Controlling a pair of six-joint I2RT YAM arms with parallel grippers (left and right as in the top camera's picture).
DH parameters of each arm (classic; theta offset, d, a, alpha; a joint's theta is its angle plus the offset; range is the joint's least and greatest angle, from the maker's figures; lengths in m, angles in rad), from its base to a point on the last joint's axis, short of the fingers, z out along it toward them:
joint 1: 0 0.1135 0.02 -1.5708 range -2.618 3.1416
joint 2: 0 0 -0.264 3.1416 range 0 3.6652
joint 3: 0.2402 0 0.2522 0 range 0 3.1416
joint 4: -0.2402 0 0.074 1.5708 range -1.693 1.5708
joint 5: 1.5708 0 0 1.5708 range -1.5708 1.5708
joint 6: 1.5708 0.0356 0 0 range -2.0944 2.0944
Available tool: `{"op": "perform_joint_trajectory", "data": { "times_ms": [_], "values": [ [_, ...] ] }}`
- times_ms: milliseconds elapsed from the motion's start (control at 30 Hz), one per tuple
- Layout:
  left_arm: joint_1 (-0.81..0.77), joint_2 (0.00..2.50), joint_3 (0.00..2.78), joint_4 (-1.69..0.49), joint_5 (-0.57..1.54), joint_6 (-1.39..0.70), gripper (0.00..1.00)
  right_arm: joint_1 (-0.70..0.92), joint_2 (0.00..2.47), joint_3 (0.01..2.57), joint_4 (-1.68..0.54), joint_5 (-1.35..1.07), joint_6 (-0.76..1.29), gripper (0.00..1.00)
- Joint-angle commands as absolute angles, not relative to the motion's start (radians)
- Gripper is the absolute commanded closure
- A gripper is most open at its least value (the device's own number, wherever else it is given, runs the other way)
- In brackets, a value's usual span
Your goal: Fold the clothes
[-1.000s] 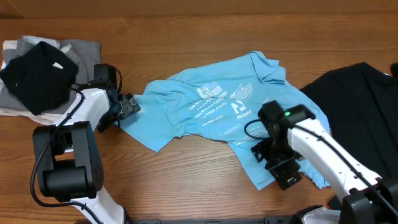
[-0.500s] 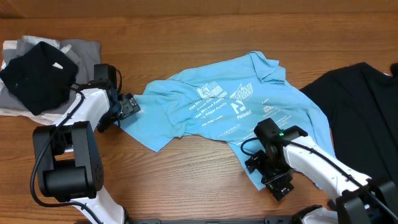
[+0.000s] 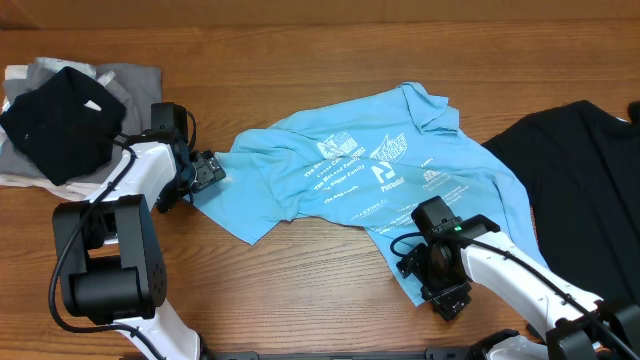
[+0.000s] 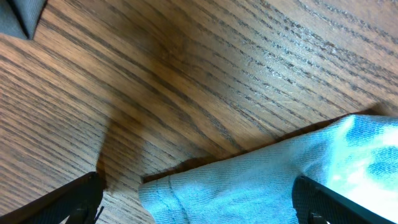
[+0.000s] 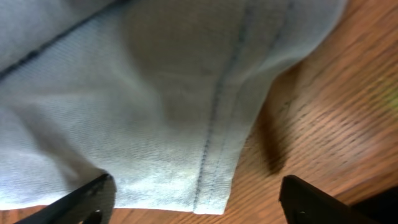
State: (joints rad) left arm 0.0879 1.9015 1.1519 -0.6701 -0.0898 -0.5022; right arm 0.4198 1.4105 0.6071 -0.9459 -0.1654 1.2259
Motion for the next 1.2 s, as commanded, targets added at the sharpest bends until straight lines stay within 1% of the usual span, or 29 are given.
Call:
{"op": "perform_joint_trajectory", "data": {
  "times_ms": [0,67,133,233,267,333,400,467,500,533,600,667,700,733,933,1067,1167],
  "values": [
    [0.091,1.974,1.121,-0.672,-0.111,-0.501,0.0,0.424,1.429,0.562,-0.916,-0.12,1.23,0.18],
    [0.091,1.974,1.121,-0.673,-0.111,-0.501,0.0,0.424,1.429,0.546,-0.906,-0.105,1.231,0.18],
    [0.091,1.974,1.121,-0.673,-0.111,-0.501,0.01,0.424,1.429,0.527,-0.891,-0.118,1.231,0.23],
    [0.091,1.974,1.121,-0.672,-0.111,-0.501,0.02,0.424,1.429,0.523,-0.892,-0.13,1.231,0.23],
    [0.091,1.974,1.121,-0.672,-0.111,-0.501,0.03,0.424,1.429,0.523,-0.891,-0.132,1.231,0.27],
    [0.091,1.974,1.121,-0.672,-0.111,-0.501,0.05,0.424,1.429,0.523,-0.891,-0.132,1.231,0.48],
    [0.091,1.974,1.121,-0.676,-0.111,-0.501,0.09,0.424,1.429,0.523,-0.891,-0.132,1.235,0.6],
    [0.091,1.974,1.121,-0.68,-0.111,-0.501,0.16,0.424,1.429,0.523,-0.891,-0.132,1.239,0.72],
    [0.091,1.974,1.121,-0.68,-0.111,-0.501,0.21,0.424,1.429,0.523,-0.895,-0.132,1.253,0.72],
    [0.091,1.974,1.121,-0.68,-0.111,-0.501,0.28,0.424,1.429,0.523,-0.899,-0.132,1.262,0.73],
    [0.091,1.974,1.121,-0.68,-0.11,-0.501,0.51,0.424,1.429,0.523,-0.899,-0.132,1.262,0.8],
    [0.091,1.974,1.121,-0.68,-0.111,-0.501,0.74,0.424,1.429,0.523,-0.899,-0.131,1.262,0.93],
    [0.091,1.974,1.121,-0.68,-0.111,-0.501,0.84,0.424,1.429,0.523,-0.899,-0.128,1.262,0.96],
    [0.091,1.974,1.121,-0.681,-0.11,-0.5,0.96,0.424,1.429,0.523,-0.899,-0.128,1.266,0.96],
    [0.091,1.967,1.128,-0.698,-0.104,-0.494,0.96,0.424,1.429,0.539,-0.923,-0.105,1.28,0.96],
    [0.091,1.934,1.164,-0.741,-0.107,-0.484,0.96,0.424,1.428,0.625,-1.0,-0.054,1.29,0.96],
    [0.089,1.887,1.215,-0.776,-0.106,-0.449,0.96,0.424,1.429,0.742,-1.079,0.025,1.223,0.96]
  ]
}}
